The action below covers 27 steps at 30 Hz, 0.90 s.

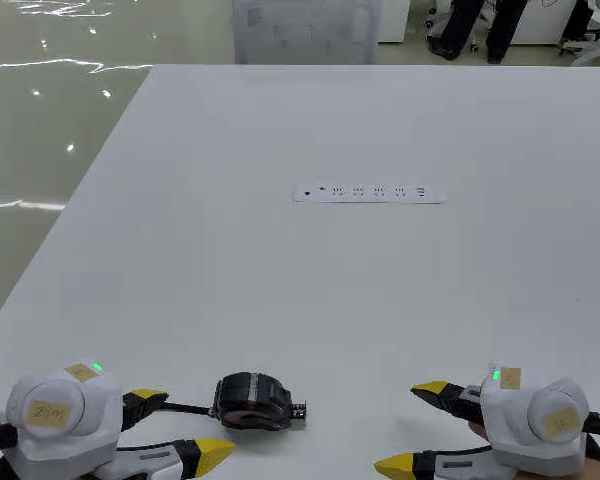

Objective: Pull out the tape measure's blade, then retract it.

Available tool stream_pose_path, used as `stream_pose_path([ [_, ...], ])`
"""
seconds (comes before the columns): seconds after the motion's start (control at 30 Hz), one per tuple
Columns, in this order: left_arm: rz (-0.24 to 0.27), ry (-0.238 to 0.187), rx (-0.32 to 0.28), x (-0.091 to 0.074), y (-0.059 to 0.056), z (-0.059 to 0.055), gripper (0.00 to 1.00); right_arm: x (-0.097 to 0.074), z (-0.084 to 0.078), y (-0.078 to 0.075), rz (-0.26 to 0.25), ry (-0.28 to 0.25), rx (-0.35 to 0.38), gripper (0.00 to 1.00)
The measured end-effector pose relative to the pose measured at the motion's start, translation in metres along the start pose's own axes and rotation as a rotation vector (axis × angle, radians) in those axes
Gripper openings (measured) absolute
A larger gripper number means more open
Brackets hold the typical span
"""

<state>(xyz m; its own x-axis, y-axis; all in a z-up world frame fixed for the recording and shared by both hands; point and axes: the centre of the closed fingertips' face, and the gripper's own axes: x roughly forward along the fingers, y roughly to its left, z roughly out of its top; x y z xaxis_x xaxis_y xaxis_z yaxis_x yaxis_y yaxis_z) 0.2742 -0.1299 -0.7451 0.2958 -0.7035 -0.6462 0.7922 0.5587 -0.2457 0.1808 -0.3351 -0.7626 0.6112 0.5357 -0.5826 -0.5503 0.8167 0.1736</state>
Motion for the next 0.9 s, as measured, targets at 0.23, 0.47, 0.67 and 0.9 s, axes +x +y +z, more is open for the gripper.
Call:
stream_pose_path([
  [0.23, 0.001, -0.033, 0.034, -0.014, 0.000, -0.003, 0.74, -0.013, 0.002, -0.002, -0.026, -0.015, 0.020, 0.72],
  [0.47, 0.011, -0.047, 0.043, -0.027, 0.006, -0.007, 0.77, -0.024, 0.000, -0.003, -0.045, -0.021, 0.033, 0.75],
  [0.67, 0.006, -0.038, 0.055, -0.034, 0.007, -0.014, 0.81, -0.036, -0.009, -0.001, -0.066, -0.008, 0.036, 0.78],
  [0.9, 0.004, -0.035, 0.070, -0.041, 0.011, -0.018, 0.84, -0.049, -0.023, 0.001, -0.082, 0.010, 0.060, 0.82],
])
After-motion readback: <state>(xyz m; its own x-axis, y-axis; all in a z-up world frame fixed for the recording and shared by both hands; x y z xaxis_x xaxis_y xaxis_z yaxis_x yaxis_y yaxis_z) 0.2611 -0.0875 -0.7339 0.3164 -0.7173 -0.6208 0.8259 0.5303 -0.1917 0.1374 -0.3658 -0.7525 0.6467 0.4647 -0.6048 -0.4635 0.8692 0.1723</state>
